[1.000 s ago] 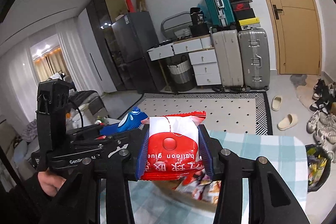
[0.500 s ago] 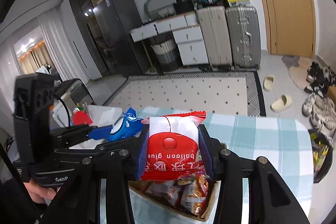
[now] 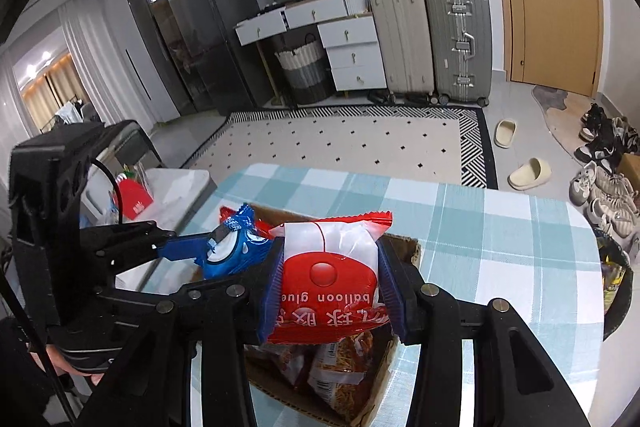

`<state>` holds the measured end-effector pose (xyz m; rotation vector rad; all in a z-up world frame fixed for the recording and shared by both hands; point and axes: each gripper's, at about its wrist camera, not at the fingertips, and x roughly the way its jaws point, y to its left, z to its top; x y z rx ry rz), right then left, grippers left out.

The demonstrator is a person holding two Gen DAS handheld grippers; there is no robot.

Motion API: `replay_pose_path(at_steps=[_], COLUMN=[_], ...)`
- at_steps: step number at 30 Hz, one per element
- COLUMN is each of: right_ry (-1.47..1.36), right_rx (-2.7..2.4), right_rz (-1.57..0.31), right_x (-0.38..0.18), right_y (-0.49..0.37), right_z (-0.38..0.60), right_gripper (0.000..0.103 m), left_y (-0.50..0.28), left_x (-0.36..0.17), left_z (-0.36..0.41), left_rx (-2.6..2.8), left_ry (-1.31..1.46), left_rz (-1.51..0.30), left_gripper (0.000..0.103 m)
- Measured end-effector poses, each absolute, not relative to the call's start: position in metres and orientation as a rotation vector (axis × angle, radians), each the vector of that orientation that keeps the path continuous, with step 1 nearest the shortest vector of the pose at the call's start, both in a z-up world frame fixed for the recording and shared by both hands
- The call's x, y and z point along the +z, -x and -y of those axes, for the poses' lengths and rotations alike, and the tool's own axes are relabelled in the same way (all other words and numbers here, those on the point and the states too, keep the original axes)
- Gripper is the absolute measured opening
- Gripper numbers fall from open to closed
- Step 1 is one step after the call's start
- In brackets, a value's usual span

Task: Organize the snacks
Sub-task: 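Lower both packs into the box and open both tools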

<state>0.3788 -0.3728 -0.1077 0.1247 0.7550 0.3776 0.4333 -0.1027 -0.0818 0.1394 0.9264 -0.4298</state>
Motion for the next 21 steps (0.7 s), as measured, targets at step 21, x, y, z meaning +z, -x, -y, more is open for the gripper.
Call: replay_pose_path(at_steps=[21], right_ry=[-0.159], right_rx=[0.360], right_rz=[-0.791], right_x=[-0.120], right_y=[-0.376], right_z=[0.374], right_gripper=[0.050], left_y=[-0.426], left_x=[-0.070], left_z=[0.073], left_rx=[-0.425], left_ry=[-0.051], left_rz=[-0.915], left_gripper=[0.069])
